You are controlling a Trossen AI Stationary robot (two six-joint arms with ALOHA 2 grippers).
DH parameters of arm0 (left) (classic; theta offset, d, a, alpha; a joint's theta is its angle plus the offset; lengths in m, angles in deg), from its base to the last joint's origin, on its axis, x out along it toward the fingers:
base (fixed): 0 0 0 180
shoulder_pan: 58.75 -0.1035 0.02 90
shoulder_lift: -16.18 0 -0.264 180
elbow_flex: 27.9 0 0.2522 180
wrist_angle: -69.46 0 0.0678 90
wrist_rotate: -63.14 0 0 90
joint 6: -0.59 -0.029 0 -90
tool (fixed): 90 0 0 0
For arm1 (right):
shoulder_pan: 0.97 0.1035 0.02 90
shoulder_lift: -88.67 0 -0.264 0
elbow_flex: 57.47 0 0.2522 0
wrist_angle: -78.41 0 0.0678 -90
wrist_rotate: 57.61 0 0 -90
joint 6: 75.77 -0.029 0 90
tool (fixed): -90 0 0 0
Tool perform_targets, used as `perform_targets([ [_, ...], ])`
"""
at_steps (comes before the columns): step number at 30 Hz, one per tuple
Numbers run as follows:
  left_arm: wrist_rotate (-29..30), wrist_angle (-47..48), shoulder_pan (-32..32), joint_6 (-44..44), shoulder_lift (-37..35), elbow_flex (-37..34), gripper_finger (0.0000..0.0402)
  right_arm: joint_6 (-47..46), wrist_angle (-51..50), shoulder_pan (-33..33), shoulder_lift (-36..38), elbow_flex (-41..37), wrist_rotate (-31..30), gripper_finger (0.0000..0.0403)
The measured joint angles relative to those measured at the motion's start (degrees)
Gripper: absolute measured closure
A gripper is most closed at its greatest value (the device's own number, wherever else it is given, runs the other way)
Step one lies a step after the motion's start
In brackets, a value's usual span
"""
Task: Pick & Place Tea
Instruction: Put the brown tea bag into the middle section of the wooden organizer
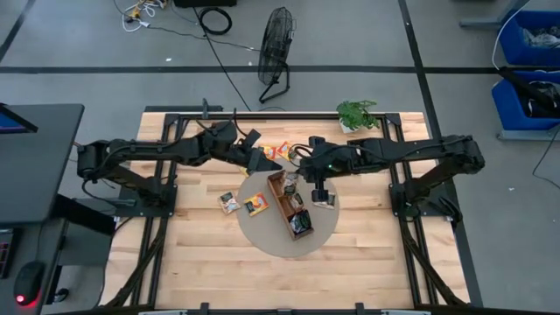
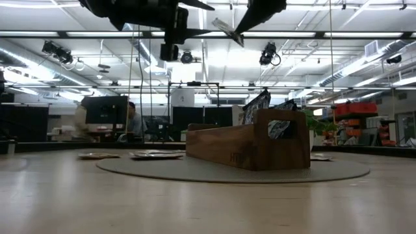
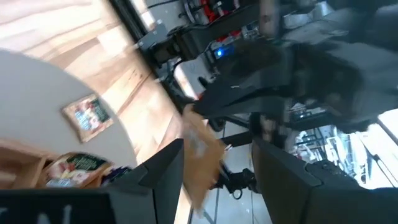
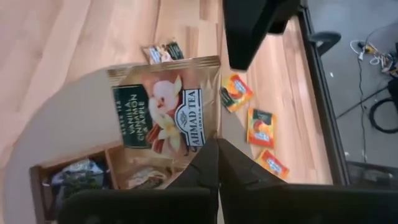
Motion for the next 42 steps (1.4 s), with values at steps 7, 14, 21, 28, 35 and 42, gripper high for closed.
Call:
perform_targets([
  [7, -0.60, -0.58, 0.04, -1.41, 0.58, 0.02, 0.0209, -0.49, 2.83, -1.43, -1.34, 0.02, -0.01, 0.0403],
  [14, -0.65, -0.09, 0.71, -2.64, 0.58, 0.02, 0.0212, -0.39, 4.49, -2.31, -2.20, 0.00, 0.54, 0.0403],
  [21, -0.67, 3.62, 0.69, -3.66, 0.58, 0.02, 0.0280, 0.06, 5.03, -2.27, -2.25, 0.00, 0.91, 0.0403],
  [28, -0.91, 3.63, 0.15, -6.00, 0.58, 0.02, 0.0392, -0.01, 5.90, -2.27, -2.25, 0.00, 1.08, 0.0403],
  [35, -1.25, 3.63, -0.09, -7.90, 0.41, 0.01, 0.0399, -8.89, 5.19, -2.27, -1.09, 0.00, 2.32, 0.0390],
  [42, 5.73, 3.45, -0.03, -13.64, -3.61, 0.00, 0.0400, -18.96, 5.12, -2.01, 4.72, -0.01, 3.37, 0.0334],
])
